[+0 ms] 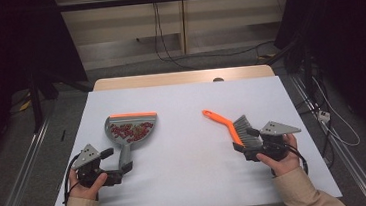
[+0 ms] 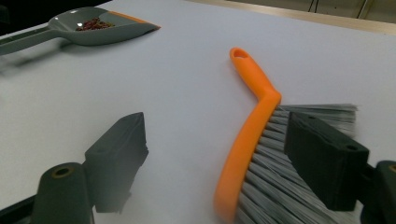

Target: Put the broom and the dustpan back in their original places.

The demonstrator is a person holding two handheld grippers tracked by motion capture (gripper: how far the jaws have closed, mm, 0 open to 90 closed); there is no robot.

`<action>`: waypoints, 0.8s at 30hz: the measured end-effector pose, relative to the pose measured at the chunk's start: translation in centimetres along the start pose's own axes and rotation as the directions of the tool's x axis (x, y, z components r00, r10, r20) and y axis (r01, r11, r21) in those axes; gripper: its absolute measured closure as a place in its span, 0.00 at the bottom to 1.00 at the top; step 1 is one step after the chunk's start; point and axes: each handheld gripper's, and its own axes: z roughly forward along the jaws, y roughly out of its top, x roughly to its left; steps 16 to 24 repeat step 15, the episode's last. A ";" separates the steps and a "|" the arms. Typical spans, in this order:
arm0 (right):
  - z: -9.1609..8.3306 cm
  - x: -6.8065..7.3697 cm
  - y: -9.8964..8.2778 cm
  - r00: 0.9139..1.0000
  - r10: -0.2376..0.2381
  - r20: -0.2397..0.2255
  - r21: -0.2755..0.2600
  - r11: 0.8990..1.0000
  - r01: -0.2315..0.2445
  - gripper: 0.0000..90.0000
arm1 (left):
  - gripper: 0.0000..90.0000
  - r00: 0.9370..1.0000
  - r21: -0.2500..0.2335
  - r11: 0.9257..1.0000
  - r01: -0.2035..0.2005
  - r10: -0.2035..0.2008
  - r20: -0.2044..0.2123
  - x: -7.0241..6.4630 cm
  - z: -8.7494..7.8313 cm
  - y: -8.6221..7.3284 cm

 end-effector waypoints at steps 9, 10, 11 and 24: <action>-1.2 -0.1 -1.3 1.000 -0.016 -0.006 0.004 1.000 0.016 0.22 | 0.08 1.000 -0.005 1.000 -0.006 0.006 -0.002 -0.1 -0.1 0.0; -1.2 -0.2 -1.3 1.000 -0.016 -0.005 0.002 1.000 0.016 0.21 | 0.08 1.000 -0.006 1.000 -0.006 0.006 -0.004 -0.1 -0.1 0.1; -1.2 -0.2 -1.4 1.000 -0.017 -0.002 0.001 1.000 0.017 0.21 | 0.08 1.000 -0.005 1.000 -0.006 0.006 -0.004 -0.1 0.0 0.1; -1.2 -0.1 -1.5 1.000 -0.018 -0.005 0.000 1.000 0.018 0.21 | 0.08 1.000 -0.005 1.000 -0.008 0.008 -0.003 -0.1 0.1 0.0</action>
